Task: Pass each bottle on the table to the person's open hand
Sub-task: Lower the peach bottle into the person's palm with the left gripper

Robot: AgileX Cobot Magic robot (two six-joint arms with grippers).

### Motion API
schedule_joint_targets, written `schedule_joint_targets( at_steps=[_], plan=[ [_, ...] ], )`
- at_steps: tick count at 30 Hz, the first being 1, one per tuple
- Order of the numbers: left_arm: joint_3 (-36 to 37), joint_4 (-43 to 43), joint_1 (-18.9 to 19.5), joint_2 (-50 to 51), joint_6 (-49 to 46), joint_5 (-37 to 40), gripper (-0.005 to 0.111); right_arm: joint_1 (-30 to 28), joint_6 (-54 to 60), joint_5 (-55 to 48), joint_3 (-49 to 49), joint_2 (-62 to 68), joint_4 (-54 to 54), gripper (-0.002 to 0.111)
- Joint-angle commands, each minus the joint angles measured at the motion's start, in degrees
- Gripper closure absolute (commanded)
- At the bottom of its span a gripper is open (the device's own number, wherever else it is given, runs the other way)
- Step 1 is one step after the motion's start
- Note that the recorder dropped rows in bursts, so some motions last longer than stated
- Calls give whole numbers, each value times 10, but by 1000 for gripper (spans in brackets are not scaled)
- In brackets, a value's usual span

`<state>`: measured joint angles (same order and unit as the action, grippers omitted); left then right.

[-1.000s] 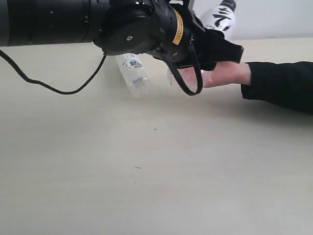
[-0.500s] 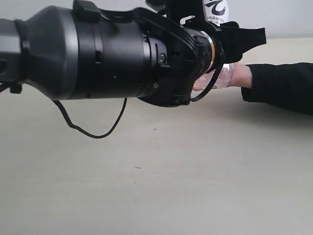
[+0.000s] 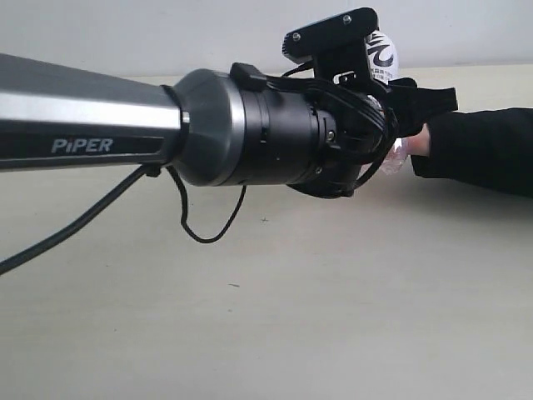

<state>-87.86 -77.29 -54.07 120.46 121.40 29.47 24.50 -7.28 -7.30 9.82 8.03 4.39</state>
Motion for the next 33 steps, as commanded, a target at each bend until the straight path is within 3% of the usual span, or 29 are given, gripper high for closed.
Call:
schedule_joint_targets(
  at_steps=[1, 9, 16, 22, 25, 30, 32, 33],
  plan=[
    [-23, 14, 12, 15, 3, 1, 107, -2, 0, 5, -3, -3, 4, 108],
    [-21, 37, 22, 20, -1, 1, 107, -2, 0, 5, -3, -3, 4, 108],
    [-14, 119, 32, 20, -84, 0, 107, -2, 0, 5, -3, -3, 4, 108],
    [-14, 131, 33, 20, -97, -22, 106, -2, 0, 5, -3, -3, 4, 108],
    [-14, 134, 36, 20, -98, -46, 90, -2, 0, 5, -3, -3, 0, 108],
    [-14, 130, 37, 20, -110, -58, 36, -2, 0, 5, -3, -3, 0, 108],
    [-14, 126, 37, 20, -117, -58, 26, -2, 0, 5, -3, -3, 0, 108],
    [-14, 126, 37, 20, -117, -58, 26, -2, 0, 5, -3, -3, 0, 108]
  ],
)
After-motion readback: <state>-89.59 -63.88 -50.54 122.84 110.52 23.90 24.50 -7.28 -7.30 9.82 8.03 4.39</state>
